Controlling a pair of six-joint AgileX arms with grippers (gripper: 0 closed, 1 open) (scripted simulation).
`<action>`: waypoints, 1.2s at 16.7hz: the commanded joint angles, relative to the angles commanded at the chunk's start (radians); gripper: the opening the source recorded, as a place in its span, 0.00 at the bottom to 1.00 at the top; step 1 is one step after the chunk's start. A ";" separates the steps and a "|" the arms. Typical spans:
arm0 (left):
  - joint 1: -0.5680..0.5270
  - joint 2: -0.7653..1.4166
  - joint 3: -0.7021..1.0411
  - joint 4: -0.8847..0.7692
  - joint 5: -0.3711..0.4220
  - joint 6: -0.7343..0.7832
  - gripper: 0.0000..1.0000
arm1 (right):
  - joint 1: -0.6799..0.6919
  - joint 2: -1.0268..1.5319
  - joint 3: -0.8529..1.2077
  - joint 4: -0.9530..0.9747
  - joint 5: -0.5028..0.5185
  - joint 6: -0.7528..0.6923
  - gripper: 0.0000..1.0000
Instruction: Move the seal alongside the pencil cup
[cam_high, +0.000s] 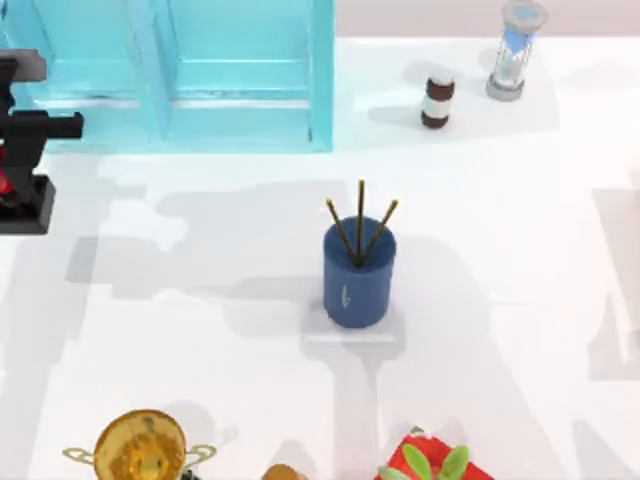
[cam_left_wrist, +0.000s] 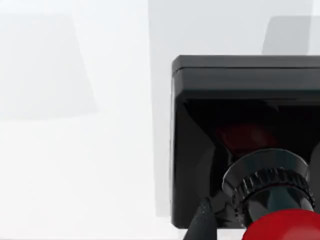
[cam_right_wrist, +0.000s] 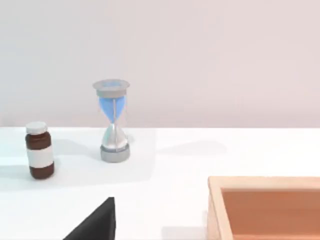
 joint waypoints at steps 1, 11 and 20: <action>-0.040 -0.008 0.050 -0.062 0.000 -0.038 0.00 | 0.000 0.000 0.000 0.000 0.000 0.000 1.00; -0.170 -0.042 0.193 -0.218 0.000 -0.164 0.00 | 0.000 0.000 0.000 0.000 0.000 0.000 1.00; -0.554 -0.086 0.141 -0.142 -0.043 -0.546 0.00 | 0.000 0.000 0.000 0.000 0.000 0.000 1.00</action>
